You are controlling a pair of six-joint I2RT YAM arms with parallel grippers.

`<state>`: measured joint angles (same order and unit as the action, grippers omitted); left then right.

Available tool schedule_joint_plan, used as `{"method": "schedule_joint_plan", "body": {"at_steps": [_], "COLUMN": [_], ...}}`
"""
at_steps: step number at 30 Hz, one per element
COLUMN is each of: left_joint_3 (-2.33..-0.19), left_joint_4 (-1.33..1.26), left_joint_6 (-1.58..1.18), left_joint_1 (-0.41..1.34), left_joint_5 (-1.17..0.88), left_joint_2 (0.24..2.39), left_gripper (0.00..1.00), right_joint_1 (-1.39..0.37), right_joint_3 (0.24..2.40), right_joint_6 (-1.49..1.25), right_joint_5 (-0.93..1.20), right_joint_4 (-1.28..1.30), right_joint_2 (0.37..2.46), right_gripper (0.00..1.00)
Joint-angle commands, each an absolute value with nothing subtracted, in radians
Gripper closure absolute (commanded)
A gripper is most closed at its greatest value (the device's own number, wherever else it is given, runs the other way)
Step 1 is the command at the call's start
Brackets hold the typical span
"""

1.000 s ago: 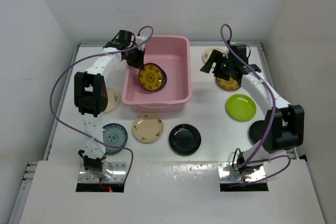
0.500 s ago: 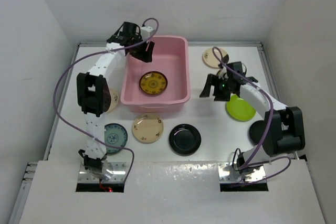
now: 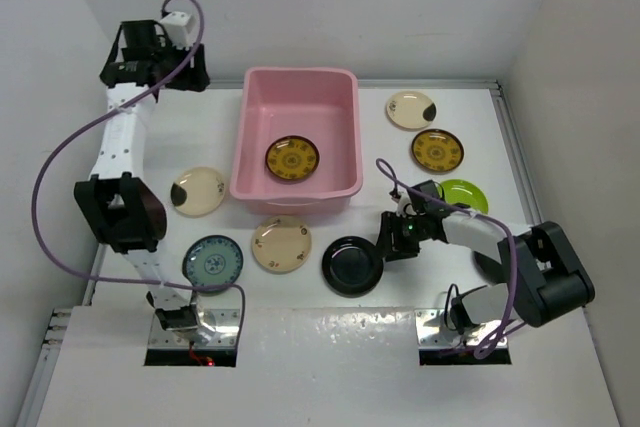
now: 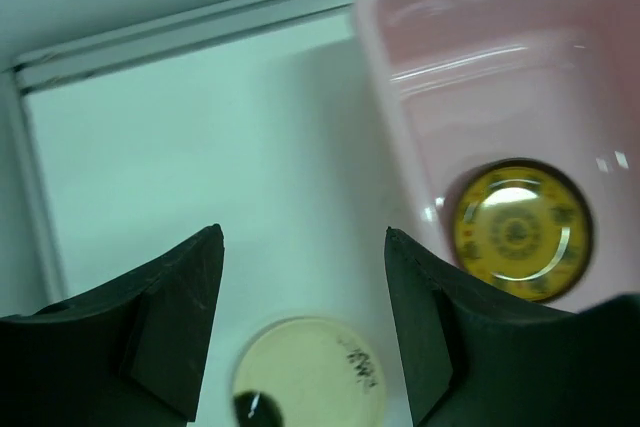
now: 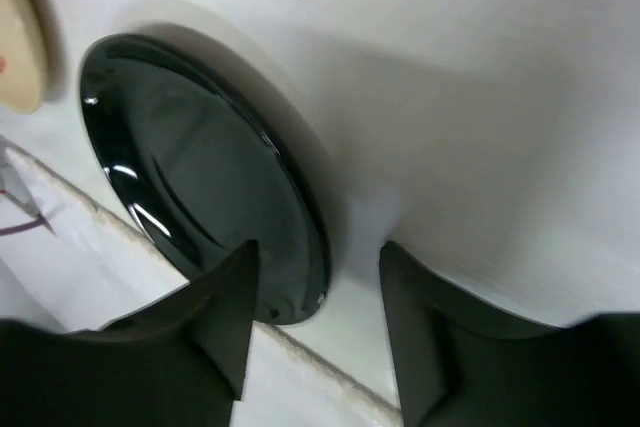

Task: Place the plates into the plastic bin on the countertop

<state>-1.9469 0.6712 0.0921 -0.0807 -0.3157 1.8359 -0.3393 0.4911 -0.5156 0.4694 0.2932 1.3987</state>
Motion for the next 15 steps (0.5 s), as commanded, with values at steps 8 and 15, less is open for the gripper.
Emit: {"method": "schedule_joint_plan", "body": {"at_steps": [8,15], "left_joint_3": [-1.78,-1.747], "left_joint_4": [0.675,0.666], "left_joint_6": [0.106,0.106], "left_joint_1": [-0.161,-0.201], "left_joint_5": [-0.287,-0.287], "left_joint_2": [1.666,1.634], "left_gripper": [0.32,0.32], "right_joint_1": [-0.393,-0.356], "right_joint_3": [0.374,0.567], "right_joint_6": [-0.637,-0.41], "right_joint_5": [0.43,0.506], "right_joint_4": [-0.052,0.323], "right_joint_2": [1.453,1.295], "right_gripper": [1.0,1.0]}}
